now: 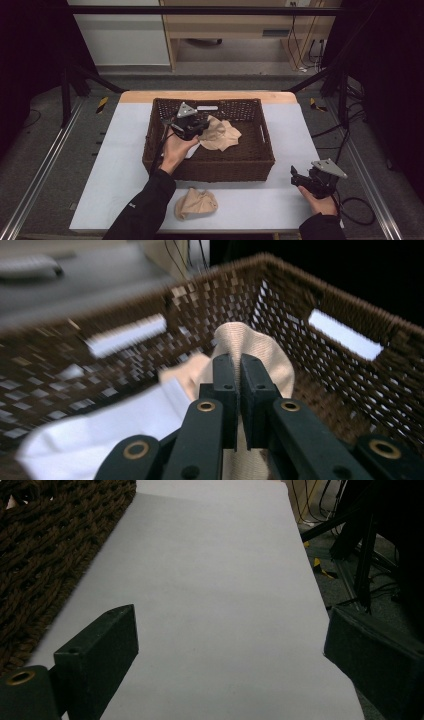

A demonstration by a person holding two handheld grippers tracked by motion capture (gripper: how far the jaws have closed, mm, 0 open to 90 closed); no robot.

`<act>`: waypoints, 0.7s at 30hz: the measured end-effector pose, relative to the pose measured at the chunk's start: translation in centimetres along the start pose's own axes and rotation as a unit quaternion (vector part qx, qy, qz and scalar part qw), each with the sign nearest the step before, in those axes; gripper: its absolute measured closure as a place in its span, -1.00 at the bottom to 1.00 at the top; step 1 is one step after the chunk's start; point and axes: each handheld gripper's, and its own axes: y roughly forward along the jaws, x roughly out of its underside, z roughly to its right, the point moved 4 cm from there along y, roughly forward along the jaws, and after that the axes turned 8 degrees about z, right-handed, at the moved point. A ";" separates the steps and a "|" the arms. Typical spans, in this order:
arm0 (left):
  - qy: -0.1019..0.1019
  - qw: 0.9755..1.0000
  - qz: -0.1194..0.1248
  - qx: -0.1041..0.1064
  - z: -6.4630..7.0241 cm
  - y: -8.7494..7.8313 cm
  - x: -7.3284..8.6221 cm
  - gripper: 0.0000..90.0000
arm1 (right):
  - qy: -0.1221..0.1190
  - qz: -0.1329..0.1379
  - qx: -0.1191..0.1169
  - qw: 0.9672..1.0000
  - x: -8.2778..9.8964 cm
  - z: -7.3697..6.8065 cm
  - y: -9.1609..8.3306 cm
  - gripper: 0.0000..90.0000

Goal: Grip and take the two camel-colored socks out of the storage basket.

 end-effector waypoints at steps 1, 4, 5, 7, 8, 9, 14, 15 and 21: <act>-0.001 1.000 0.012 0.002 -0.1 -0.5 -0.4 0.91 | -0.001 -0.001 0.000 1.000 0.0 0.0 0.0 -0.83; -0.004 1.000 0.031 0.005 -0.4 -1.7 -1.4 0.91 | -0.001 -0.001 0.000 1.000 0.0 0.0 0.0 -0.83; -0.005 0.999 0.038 0.006 -0.4 -2.1 -1.7 0.91 | -0.001 -0.001 0.000 1.000 0.0 0.0 0.0 -0.83; -0.005 0.999 0.047 0.010 -0.5 -3.0 -2.3 0.91 | 0.000 0.000 0.000 1.000 0.0 0.0 0.0 -0.83; -0.004 0.999 0.053 0.011 -0.4 -3.4 -2.6 0.91 | 0.000 0.000 0.000 1.000 0.0 0.0 0.0 -0.83; -0.003 0.998 0.058 0.013 -0.3 -3.9 -2.8 0.91 | 0.000 -0.001 0.001 1.000 0.0 0.0 0.0 -0.83; -0.003 0.997 0.079 0.027 0.2 -6.2 -3.7 0.91 | -0.002 0.002 0.002 1.000 -0.1 0.1 -0.1 -0.82; 0.000 0.996 0.082 0.030 0.4 -6.6 -3.8 0.91 | -0.003 0.002 0.003 1.000 -0.1 0.1 -0.2 -0.82; 0.005 0.994 0.101 0.050 1.4 -9.1 -4.4 0.91 | -0.005 0.002 0.002 1.000 -0.1 0.1 -0.1 -0.82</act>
